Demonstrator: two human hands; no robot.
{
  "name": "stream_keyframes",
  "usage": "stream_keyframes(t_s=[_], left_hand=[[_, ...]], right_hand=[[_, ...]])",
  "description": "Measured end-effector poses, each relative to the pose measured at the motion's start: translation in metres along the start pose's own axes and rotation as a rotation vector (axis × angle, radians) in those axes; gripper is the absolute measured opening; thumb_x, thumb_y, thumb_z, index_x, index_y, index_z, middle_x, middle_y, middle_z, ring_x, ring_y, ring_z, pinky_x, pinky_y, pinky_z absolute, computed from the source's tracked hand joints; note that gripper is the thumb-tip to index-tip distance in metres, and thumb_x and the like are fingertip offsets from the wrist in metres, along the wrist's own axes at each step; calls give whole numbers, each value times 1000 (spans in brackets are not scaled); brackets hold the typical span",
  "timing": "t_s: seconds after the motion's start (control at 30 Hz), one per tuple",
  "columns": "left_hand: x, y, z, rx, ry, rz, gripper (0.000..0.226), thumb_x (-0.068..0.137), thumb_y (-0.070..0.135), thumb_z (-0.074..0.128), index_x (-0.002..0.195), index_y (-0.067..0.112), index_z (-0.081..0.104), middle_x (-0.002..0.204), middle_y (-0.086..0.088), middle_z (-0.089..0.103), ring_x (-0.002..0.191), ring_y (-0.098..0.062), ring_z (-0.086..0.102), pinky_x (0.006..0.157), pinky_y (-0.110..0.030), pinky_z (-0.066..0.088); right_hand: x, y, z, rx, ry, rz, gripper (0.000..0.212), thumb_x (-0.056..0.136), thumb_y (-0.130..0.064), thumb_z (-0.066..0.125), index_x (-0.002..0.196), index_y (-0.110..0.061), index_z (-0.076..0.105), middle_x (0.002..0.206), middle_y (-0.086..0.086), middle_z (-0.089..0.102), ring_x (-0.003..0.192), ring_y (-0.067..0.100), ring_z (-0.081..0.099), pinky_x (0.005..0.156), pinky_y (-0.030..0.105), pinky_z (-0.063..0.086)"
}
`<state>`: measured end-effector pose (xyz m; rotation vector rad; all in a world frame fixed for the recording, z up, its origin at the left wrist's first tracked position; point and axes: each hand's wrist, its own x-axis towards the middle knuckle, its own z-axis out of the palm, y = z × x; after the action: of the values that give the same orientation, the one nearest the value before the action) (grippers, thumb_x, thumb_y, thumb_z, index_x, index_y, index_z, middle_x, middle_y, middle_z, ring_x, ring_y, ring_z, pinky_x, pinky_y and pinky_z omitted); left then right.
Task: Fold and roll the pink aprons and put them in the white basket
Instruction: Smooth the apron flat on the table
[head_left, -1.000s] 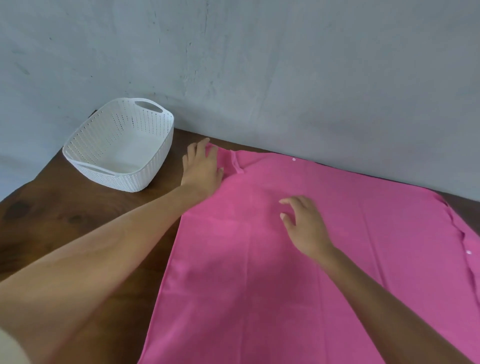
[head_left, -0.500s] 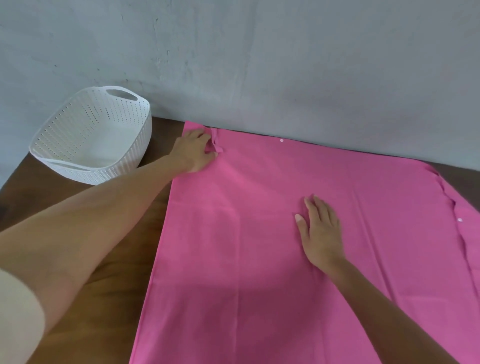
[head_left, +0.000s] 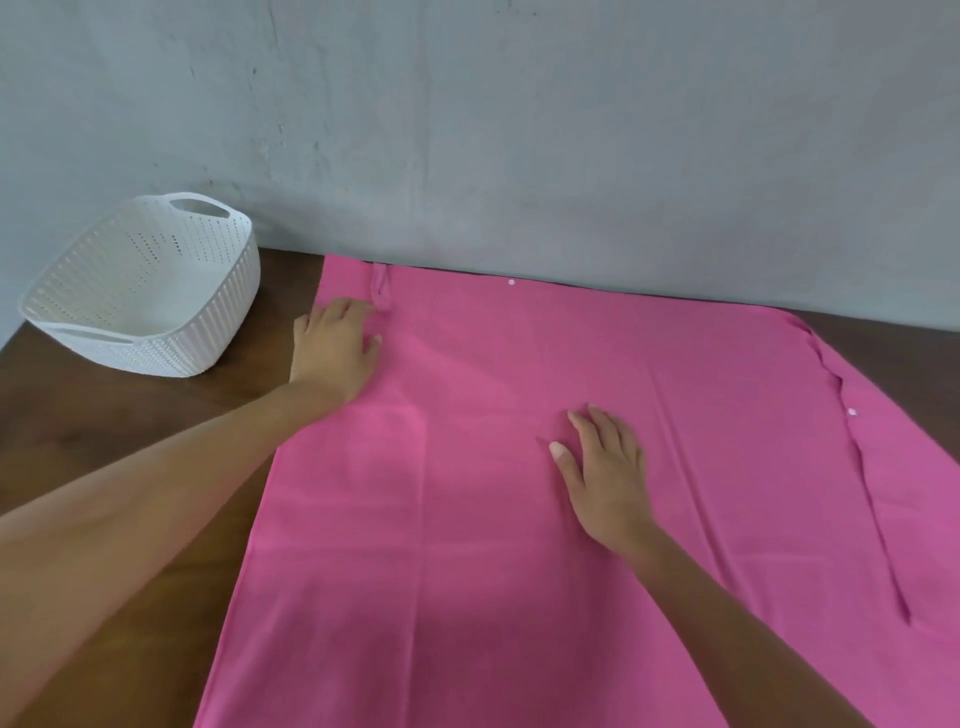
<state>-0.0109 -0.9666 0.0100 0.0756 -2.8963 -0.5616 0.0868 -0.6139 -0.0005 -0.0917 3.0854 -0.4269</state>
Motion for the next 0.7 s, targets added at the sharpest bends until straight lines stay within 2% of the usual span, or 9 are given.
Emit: stream_keyframes(t_s=[0.1,0.2,0.27,0.4,0.7], left_hand=[[-40,15,1,12,15,90,37,92,18,67,128,13,62,129,-13,62,118,-39,57,97,-52,40],[-83,38,6,67,18,242,35,89,18,69,122,12,64,121,-11,65,109,-37,61,89,-49,43],[-110,59,7,63,7,303,36,91,25,62,124,14,64,122,-8,65,110,-34,60,92,-48,44],[-156,111,8,46,-31,363,46,91,39,43,123,14,66,121,-4,67,109,-30,63,92,-47,49],[-232,224,41,-26,-124,443,51,91,43,41,127,14,63,126,-3,63,115,-27,59,96,-45,49]], right_hand=[[-26,17,-4,42,28,8,97,87,-80,-5,153,-24,38,164,-2,26,152,20,12,123,42,9],[-55,36,-11,100,30,51,85,91,-76,10,152,-25,40,162,-6,28,151,18,13,123,40,9],[-76,54,-18,123,34,56,87,88,-78,10,152,-27,40,161,-7,29,151,18,14,123,40,8],[-115,94,-32,161,44,50,102,80,-88,-6,150,-29,42,158,-9,34,148,17,19,121,37,10],[-209,180,-63,202,82,47,80,89,-79,15,144,-30,47,148,-13,44,139,13,30,116,36,20]])
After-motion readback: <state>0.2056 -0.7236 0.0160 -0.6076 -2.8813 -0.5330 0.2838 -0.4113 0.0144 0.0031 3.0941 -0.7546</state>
